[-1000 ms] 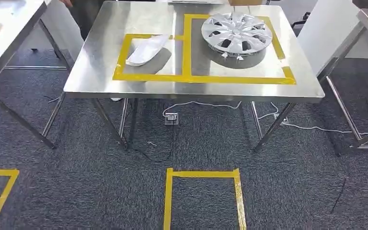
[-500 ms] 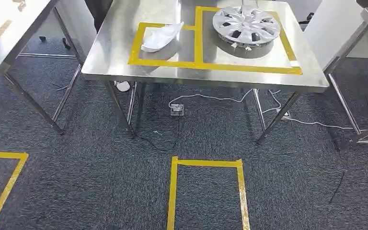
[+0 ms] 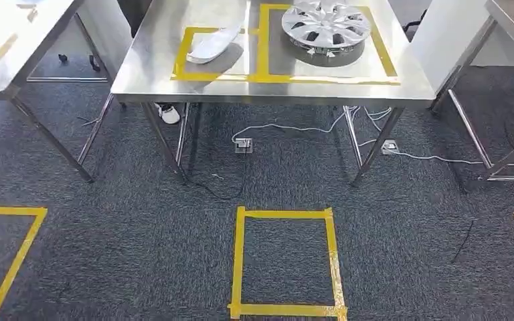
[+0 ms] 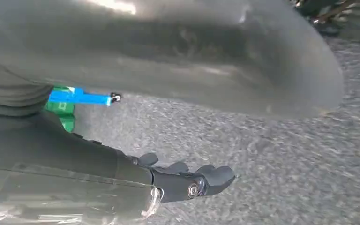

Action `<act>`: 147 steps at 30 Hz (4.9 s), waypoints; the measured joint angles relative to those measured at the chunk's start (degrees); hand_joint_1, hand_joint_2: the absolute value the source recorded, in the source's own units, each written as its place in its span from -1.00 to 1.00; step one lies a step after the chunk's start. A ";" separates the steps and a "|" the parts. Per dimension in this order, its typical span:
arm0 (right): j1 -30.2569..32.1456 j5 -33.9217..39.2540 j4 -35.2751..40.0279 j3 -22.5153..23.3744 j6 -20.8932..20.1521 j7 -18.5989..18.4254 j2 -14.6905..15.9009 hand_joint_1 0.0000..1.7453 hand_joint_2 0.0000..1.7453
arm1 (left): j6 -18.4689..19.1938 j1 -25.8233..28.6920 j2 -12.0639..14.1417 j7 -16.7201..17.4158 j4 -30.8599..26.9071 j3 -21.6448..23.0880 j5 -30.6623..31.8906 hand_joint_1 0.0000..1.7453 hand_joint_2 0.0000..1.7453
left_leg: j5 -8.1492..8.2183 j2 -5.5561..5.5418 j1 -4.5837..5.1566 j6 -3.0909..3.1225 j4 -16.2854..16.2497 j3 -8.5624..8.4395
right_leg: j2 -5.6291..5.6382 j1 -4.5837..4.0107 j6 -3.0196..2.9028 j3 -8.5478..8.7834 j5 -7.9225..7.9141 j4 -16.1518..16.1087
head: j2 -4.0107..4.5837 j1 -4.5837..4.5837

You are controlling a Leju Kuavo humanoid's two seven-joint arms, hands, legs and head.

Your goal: Take the parts from the cabinet and place them on the table.

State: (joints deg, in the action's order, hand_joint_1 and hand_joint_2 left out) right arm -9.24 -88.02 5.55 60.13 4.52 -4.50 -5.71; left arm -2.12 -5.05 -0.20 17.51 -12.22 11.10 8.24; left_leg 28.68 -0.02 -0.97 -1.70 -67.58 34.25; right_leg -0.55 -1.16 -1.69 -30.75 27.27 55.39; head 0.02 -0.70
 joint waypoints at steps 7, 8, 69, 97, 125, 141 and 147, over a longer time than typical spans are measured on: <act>-0.13 0.57 -0.02 1.29 1.12 -1.22 1.14 -1.00 -1.00 | 1.57 -0.01 -0.90 0.53 0.00 1.62 0.02 -1.00 -1.00 | 2.51 0.08 -0.03 2.29 10.49 -5.68 | 0.23 0.01 2.25 -2.35 0.74 3.15 | 0.00 -0.06; -0.06 0.57 -0.02 1.40 1.14 -1.25 1.33 -1.00 -1.00 | 1.60 -0.02 -1.03 0.48 0.00 1.71 0.02 -1.00 -1.00 | 2.22 0.09 -0.04 2.69 10.48 -5.36 | 0.30 0.34 2.91 -3.45 3.38 6.25 | 0.00 -0.22; -0.22 -0.26 -0.39 6.97 2.43 2.91 1.29 -1.00 -1.00 | -0.66 0.39 -0.92 -3.10 -0.04 7.30 -1.51 -1.00 -1.00 | 1.19 -3.17 -0.61 1.81 9.39 -3.02 | 8.52 1.41 2.55 -1.35 1.34 2.81 | 0.00 0.13; -0.47 -0.81 -0.57 8.48 2.25 2.38 0.72 -1.00 -1.00 | -0.39 0.50 -0.46 -2.62 -0.09 8.92 -1.68 -1.00 -1.00 | 1.67 -5.89 -0.50 0.47 7.93 -1.86 | 7.75 1.53 1.84 -1.57 1.78 3.50 | 0.00 0.30; -0.18 -1.05 -0.59 9.57 2.38 2.32 0.90 -1.00 -1.00 | -0.37 0.50 -0.87 -2.43 -0.11 9.18 -2.01 -1.00 -1.00 | 0.95 -6.55 -0.76 -0.09 6.56 -0.92 | 5.63 0.92 0.31 -0.82 1.86 3.08 | 0.00 0.74; -0.04 -1.42 -0.63 9.97 2.43 1.70 0.70 -1.00 -1.00 | -0.31 0.12 -0.74 -2.34 -0.09 9.77 -2.14 -1.00 -1.00 | 4.31 5.38 0.18 0.81 8.95 -5.48 | -3.86 0.55 2.15 -3.31 0.74 4.62 | 0.00 0.00; 0.11 -1.40 -0.63 10.21 2.21 1.22 0.74 -1.00 -1.00 | -0.28 -0.10 -0.81 -2.12 -0.15 10.19 -2.14 -1.00 -1.00 | 6.89 -0.40 -0.22 -0.49 6.99 -5.47 | -1.11 0.89 0.02 -2.07 0.74 2.52 | 0.00 0.33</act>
State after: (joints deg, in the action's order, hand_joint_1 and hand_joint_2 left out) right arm -9.14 -89.42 4.92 70.34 6.73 -3.28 -4.96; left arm -2.40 -5.15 -1.01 15.39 -12.37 21.29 6.10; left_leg 35.57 -0.41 -1.19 -2.19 -60.59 28.79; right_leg -1.66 -0.27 -1.66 -32.83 28.01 57.91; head 0.02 -0.37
